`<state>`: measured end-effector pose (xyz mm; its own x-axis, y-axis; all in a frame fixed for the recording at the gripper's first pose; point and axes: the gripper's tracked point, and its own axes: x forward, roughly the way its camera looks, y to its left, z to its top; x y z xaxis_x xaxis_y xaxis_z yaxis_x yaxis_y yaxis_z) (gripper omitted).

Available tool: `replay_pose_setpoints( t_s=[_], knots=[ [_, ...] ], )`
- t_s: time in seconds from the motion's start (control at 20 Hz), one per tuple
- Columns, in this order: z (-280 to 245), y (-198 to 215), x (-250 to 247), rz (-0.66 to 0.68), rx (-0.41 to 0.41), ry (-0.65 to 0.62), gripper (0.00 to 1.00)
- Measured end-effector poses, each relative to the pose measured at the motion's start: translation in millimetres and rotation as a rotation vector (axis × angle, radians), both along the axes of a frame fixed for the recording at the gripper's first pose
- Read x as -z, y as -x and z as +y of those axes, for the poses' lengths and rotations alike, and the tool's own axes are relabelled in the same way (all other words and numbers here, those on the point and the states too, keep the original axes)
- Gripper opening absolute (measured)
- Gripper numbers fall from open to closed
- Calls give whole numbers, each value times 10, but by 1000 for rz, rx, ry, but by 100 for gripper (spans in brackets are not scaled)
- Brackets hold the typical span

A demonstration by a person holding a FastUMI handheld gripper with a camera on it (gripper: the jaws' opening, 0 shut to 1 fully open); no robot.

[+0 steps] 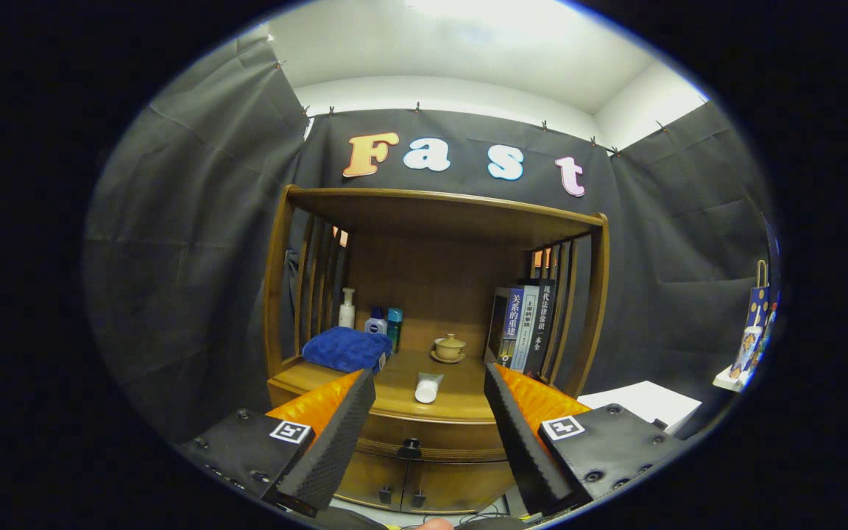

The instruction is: Pull open the drawer, take out the items inside it, and place them on the countertop above the cabinet.

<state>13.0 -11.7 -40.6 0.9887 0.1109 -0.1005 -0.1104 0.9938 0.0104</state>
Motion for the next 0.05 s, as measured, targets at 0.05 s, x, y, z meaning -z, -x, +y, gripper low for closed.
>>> replay_pose_setpoints(
  t_s=[0.05],
  knots=[
    [7, -6, 3, 0, 1, -10, 98]
  ],
)
